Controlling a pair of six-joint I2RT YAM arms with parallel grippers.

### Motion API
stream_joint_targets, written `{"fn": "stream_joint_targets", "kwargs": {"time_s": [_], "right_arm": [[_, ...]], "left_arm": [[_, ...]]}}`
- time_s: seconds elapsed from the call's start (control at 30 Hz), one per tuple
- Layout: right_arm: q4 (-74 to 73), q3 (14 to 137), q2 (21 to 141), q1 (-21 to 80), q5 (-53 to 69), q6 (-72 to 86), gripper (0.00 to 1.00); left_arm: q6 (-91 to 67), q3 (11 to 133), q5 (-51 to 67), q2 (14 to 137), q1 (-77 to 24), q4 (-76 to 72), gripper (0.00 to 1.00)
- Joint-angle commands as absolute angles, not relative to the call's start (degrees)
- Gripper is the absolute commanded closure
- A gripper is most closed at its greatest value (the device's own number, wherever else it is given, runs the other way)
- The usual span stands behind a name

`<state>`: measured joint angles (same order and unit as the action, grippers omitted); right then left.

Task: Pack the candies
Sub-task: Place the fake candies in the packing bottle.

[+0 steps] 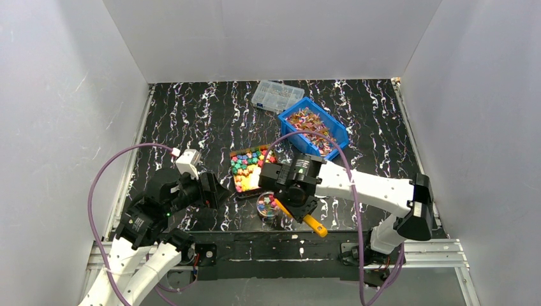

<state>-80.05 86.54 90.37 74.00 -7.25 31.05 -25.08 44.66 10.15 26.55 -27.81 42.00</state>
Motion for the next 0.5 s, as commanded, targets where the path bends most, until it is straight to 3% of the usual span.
{"fn": "stream_joint_targets", "kwargs": {"time_s": [0.0,0.47], "right_arm": [[-78.35,84.29,85.17,74.10,-15.33,33.89,0.99],[-65.95,68.51,68.81,73.29,-37.76,43.85,0.99]], "left_arm": [[-24.30,44.60,10.72,27.72,-27.51,41.57,0.15],[-24.13,44.74,10.83,28.55,-27.51,41.49,0.12]]}}
